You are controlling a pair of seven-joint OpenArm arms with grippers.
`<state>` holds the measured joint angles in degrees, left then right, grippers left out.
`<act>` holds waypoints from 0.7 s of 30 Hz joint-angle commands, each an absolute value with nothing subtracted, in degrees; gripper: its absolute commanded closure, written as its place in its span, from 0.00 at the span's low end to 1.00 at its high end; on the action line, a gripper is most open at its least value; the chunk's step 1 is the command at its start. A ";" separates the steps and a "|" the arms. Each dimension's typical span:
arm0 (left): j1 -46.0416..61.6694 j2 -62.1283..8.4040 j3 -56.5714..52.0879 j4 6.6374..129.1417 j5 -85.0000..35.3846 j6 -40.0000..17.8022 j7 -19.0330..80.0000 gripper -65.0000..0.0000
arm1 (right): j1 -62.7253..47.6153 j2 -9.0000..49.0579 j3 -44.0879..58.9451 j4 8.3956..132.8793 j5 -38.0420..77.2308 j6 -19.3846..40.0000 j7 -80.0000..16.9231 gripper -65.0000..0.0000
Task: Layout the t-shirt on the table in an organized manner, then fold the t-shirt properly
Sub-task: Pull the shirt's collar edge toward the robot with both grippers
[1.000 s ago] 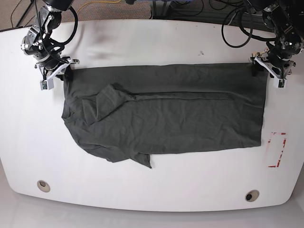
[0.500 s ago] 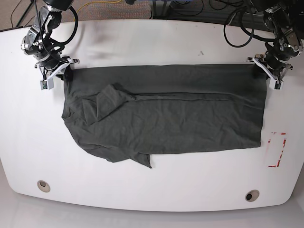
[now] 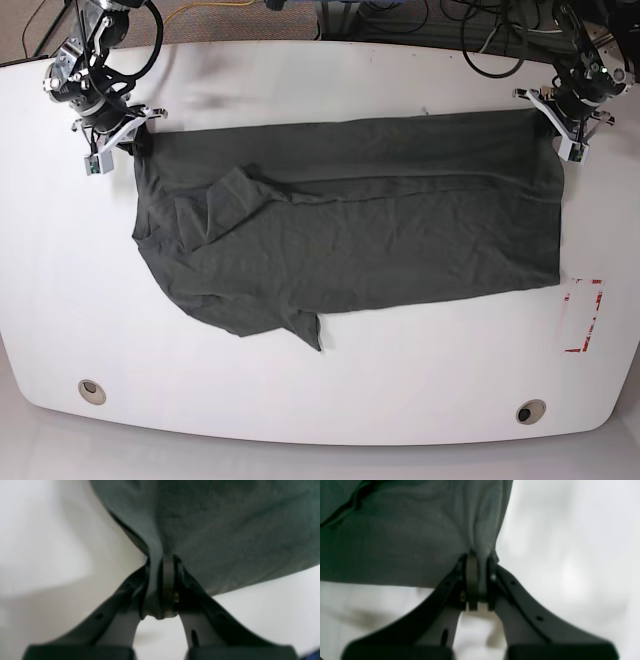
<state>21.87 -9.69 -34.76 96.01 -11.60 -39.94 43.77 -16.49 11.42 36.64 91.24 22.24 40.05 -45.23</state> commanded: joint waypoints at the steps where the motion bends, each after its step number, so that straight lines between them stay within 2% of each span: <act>1: 23.87 -10.33 -35.12 98.77 -11.12 -40.00 44.09 0.99 | -18.95 12.26 37.05 94.73 22.20 40.00 -45.05 1.00; 8: 28.79 -13.23 -35.12 100.97 -11.38 -40.00 44.09 0.99 | -24.92 12.18 37.85 98.33 22.29 40.00 -45.05 1.00; 21: 30.73 -14.20 -38.11 100.70 -11.21 -40.00 44.00 0.99 | -30.37 10.86 42.51 100.53 22.29 40.00 -45.05 1.00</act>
<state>30.39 -13.06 -37.17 99.85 -12.32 -40.80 44.05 -29.89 9.87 41.80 99.15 22.41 40.56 -46.09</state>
